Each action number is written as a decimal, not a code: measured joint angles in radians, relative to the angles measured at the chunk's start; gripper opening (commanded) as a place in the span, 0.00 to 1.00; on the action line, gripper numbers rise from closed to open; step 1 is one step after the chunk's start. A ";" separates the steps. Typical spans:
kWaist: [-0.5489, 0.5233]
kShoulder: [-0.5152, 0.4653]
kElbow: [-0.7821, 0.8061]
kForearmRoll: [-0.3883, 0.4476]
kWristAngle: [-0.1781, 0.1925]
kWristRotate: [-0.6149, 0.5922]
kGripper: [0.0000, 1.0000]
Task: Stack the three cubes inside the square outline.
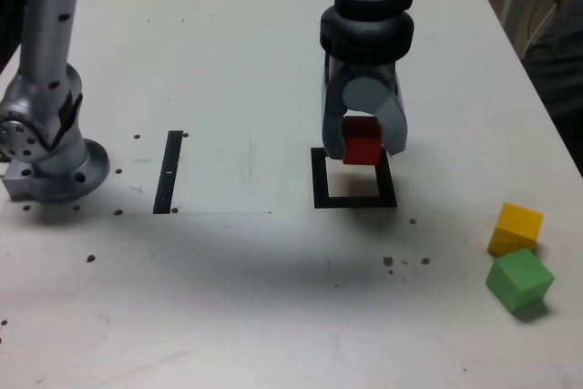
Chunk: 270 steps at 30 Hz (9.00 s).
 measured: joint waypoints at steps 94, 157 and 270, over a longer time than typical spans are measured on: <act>-0.121 0.229 -0.606 0.245 0.122 0.230 0.99; -0.184 0.594 -1.009 0.376 0.095 0.185 0.25; 0.020 -0.026 0.040 0.011 0.031 -0.039 0.99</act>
